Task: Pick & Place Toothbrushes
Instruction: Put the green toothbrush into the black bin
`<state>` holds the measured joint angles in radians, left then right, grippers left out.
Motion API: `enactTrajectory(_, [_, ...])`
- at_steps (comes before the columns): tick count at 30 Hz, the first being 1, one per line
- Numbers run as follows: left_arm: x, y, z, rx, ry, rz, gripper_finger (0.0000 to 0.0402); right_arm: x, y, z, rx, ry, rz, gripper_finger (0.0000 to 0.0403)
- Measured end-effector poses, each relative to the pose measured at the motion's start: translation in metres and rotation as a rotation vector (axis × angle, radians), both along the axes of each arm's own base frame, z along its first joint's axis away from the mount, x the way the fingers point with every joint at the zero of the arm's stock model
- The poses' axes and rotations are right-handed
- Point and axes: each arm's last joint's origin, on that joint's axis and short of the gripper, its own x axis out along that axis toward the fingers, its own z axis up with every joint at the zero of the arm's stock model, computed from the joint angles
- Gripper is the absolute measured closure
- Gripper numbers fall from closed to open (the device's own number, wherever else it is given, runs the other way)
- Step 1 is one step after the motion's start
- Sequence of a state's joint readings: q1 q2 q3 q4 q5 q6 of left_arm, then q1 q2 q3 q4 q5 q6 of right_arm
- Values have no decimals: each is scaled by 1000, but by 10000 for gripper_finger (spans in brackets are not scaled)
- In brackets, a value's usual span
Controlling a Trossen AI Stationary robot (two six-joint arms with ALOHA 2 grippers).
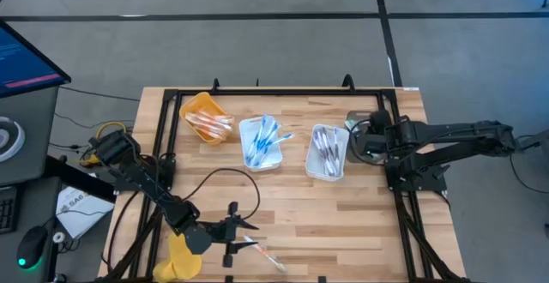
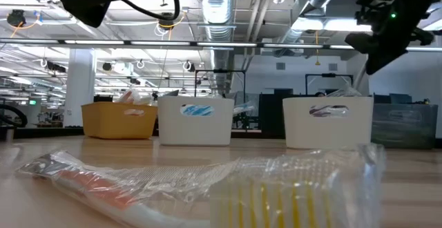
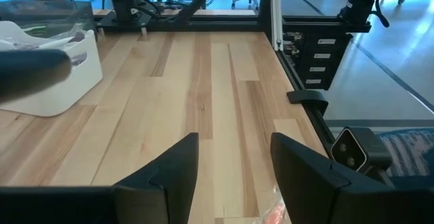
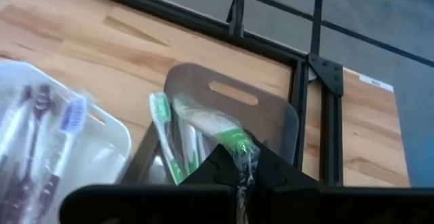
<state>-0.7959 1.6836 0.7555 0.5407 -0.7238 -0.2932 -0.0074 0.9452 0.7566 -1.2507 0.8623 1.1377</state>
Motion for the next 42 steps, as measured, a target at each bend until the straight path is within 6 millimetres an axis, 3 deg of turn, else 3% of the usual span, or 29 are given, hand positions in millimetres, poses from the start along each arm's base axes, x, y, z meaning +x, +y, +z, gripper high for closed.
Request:
enactTrajectory(10, [1, 1, 0, 5, 0, 3, 225, 1, 1, -19, 29, -22, -5, 403])
enactTrajectory(23, [1, 1, 0, 7, 0, 3, 225, 15, -1, -16, 0, -102, 72, 403])
enactTrajectory(34, [1, 1, 0, 8, 0, 3, 225, 14, -3, -16, 5, -86, 65, 402])
enactTrajectory(42, [1, 1, 0, 8, 0, 3, 225, 10, -1, -19, 70, -41, 73, 357])
